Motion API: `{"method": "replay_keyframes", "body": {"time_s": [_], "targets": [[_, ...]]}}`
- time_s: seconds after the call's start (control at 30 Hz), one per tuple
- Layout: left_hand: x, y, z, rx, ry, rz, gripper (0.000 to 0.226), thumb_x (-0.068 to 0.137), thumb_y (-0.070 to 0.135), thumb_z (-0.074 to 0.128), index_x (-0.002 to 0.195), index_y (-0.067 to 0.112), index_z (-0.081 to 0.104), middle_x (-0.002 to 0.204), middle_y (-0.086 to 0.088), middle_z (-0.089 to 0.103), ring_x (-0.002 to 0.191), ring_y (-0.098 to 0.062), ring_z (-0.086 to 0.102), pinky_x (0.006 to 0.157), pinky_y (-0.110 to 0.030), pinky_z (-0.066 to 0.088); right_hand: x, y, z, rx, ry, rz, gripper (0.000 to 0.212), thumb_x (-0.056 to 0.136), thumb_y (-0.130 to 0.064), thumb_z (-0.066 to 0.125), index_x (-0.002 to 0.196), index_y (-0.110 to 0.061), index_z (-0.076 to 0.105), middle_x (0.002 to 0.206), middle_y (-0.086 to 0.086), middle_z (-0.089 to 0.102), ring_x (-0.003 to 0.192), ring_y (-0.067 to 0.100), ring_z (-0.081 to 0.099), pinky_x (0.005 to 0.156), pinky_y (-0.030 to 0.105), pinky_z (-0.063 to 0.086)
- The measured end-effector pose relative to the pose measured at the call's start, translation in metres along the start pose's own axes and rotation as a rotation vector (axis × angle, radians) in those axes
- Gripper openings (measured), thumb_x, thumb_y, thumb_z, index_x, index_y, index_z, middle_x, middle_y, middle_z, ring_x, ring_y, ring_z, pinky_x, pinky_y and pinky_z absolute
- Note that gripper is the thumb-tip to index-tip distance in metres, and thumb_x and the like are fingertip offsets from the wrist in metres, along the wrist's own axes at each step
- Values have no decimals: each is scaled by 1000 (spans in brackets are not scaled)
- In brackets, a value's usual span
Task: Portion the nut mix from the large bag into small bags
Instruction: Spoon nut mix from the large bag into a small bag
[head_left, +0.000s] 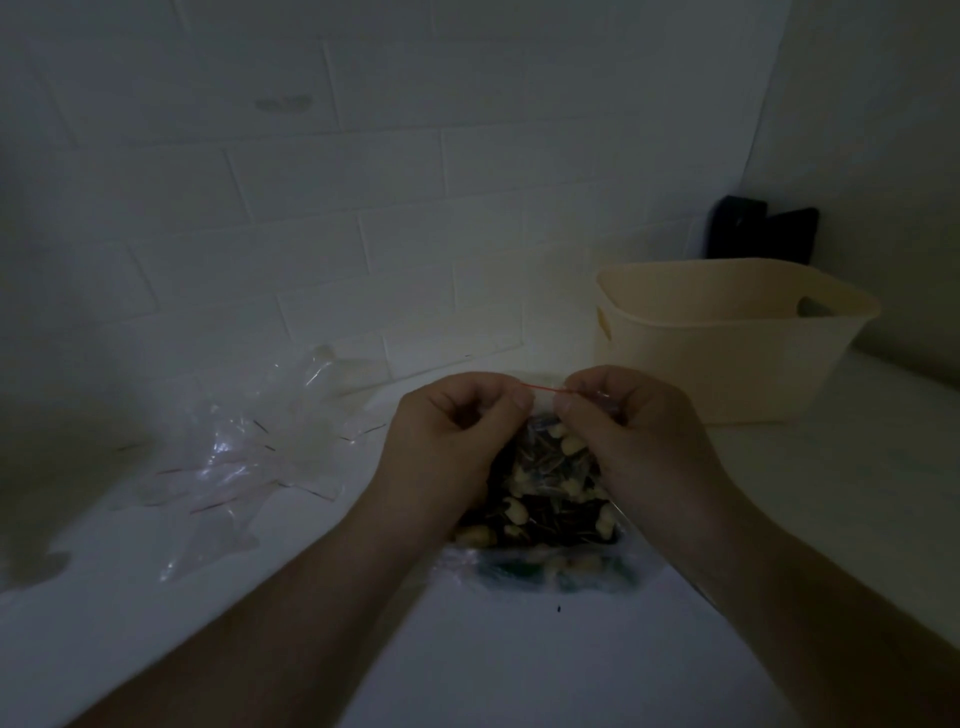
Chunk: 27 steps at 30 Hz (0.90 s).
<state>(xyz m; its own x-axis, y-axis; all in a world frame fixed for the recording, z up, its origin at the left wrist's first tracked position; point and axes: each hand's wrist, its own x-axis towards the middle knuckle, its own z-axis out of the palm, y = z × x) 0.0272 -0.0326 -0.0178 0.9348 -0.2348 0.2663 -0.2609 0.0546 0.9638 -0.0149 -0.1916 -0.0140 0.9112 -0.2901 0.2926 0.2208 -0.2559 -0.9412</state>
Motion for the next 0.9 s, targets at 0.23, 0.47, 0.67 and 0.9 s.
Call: {"method": "replay_keyframes", "body": {"time_s": [0.23,0.47,0.67,0.9], "targets": [[0,-5,-1,82,4,114,16,98,10,69,85,12,78,80,-8,77,75,-17,73,72,-32,62,-3,0,5,40,-23,-4,8,92,-20,75,84,-21,76,75,-5,76,68,7,71,59,19,53],[-2,-5,0,148,-14,160,18,96,8,70,84,20,77,80,-2,77,75,-10,73,68,-20,57,-3,2,4,51,-65,-35,11,94,-14,71,84,-18,74,74,-6,75,67,3,68,59,14,49],[0,-9,-1,156,-32,147,16,97,12,70,86,21,77,82,0,77,77,-13,73,71,-26,58,-3,2,3,40,-65,-37,14,94,-14,72,82,-20,74,74,-6,75,66,3,68,60,14,50],[5,-7,-5,48,39,131,24,99,9,67,80,21,74,82,-10,75,75,-18,70,75,-37,60,-2,2,2,31,-3,28,9,90,-26,77,81,-25,76,73,-9,76,64,3,69,55,16,51]]}}
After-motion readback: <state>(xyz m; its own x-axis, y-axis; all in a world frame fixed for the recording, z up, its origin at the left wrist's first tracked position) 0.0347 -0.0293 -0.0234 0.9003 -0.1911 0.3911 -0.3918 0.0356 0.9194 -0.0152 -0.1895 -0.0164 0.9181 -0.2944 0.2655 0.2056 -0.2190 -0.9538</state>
